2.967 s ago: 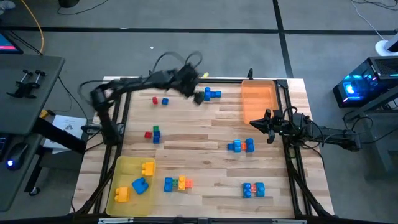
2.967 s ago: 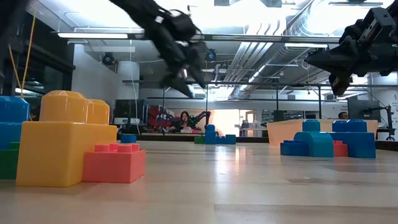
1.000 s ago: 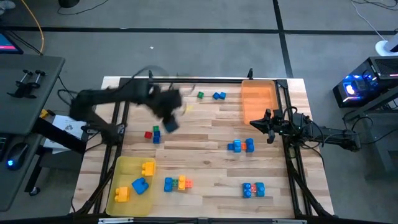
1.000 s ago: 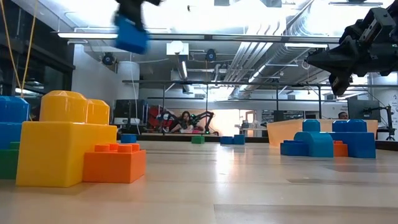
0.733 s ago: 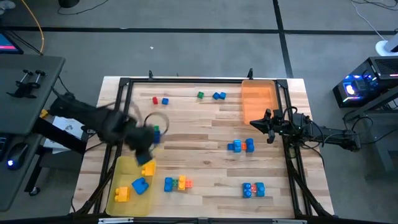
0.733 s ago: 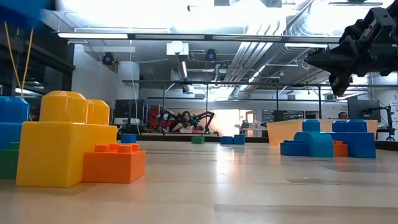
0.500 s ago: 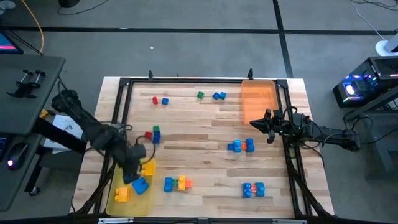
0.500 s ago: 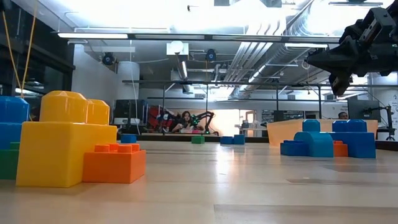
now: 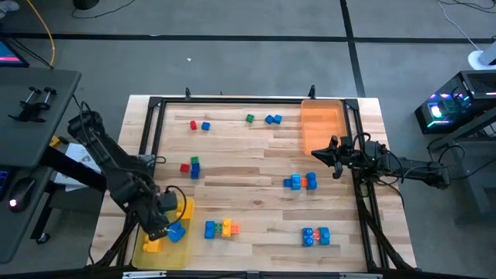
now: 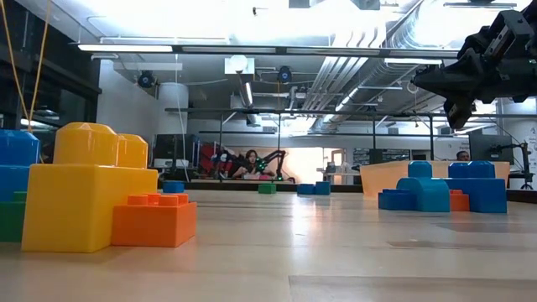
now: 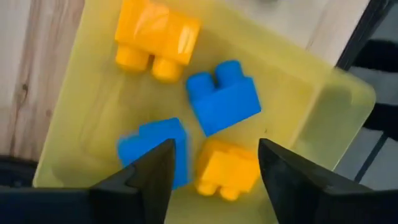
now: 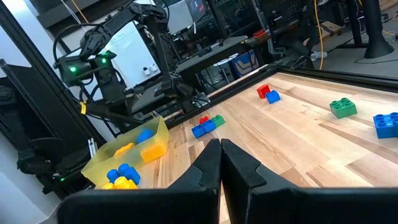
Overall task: Sort blocks by size
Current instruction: Put the large blue game piece into the yellow bin
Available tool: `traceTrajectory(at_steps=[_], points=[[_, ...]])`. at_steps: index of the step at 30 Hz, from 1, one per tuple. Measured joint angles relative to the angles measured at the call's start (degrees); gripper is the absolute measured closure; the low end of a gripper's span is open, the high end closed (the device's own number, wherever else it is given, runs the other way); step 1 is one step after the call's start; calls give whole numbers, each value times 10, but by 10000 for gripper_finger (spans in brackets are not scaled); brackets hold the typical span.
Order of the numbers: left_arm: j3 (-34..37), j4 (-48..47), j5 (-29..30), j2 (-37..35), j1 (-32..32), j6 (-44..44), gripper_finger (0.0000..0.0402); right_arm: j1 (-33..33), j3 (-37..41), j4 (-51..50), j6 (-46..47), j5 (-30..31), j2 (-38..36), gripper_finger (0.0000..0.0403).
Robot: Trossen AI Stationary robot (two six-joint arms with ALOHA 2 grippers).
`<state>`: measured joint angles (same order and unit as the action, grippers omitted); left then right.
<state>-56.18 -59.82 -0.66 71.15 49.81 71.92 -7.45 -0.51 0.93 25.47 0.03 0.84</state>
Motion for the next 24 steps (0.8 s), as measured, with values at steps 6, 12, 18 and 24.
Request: traceTrajectory(at_steps=[6,12,18,24], points=[[-1,189,94,14,-56,8,167,0,0,0,0,0,0,402],[-40,220,99,125,-137,18,174,0,0,0,0,0,0,402],[-162,75,129,246,-162,109,185,0,0,0,0,0,0,402],[-289,-48,152,335,-154,211,194,0,0,0,0,0,0,402]])
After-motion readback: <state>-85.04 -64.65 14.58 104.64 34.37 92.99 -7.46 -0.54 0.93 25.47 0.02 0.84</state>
